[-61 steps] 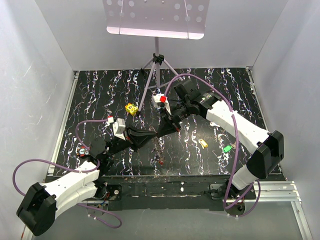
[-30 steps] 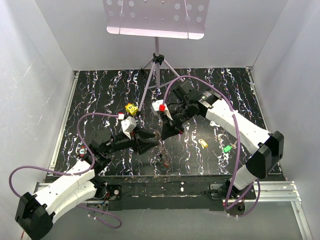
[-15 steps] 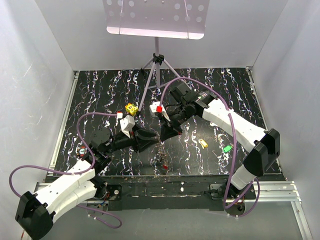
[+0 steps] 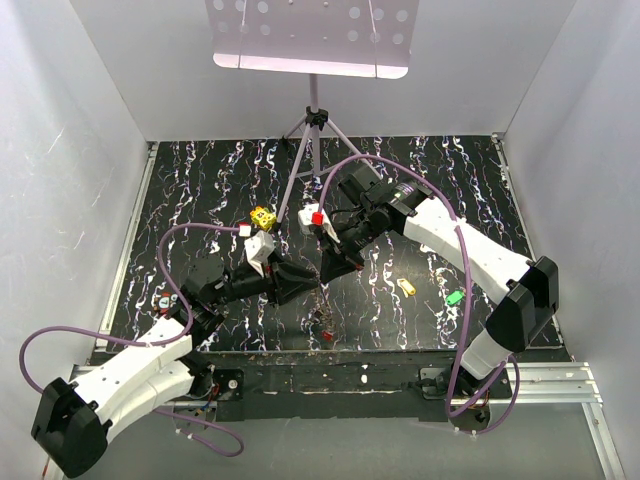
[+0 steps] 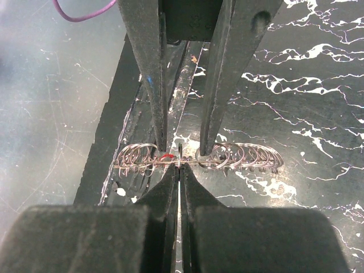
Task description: Put the keys on the keyring
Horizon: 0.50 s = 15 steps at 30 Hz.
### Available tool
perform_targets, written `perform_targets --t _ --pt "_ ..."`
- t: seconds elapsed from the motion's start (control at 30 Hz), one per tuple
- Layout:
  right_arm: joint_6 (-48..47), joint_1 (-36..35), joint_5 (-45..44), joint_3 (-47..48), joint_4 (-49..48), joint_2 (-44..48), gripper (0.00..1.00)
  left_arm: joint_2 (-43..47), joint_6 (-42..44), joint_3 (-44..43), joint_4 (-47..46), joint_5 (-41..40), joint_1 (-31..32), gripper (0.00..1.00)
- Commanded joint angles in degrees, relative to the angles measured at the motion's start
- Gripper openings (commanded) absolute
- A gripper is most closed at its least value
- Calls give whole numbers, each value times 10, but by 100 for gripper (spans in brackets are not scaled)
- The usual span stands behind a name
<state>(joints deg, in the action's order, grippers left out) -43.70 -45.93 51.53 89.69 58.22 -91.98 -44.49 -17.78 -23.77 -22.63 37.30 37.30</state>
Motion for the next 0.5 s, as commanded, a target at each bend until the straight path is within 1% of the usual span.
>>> perform_targets --t 0.0,0.2,0.4,0.47 --pt "3 -6 22 29 1 1 1 -9 8 -22 22 16 1 28" --pt "3 -8 19 27 1 1 1 -9 8 -29 29 13 1 24" --pt "3 -10 15 26 1 1 1 -2 4 -30 28 8 1 24" --pt "3 -11 15 26 1 0 1 -2 3 -32 30 6 1 22"
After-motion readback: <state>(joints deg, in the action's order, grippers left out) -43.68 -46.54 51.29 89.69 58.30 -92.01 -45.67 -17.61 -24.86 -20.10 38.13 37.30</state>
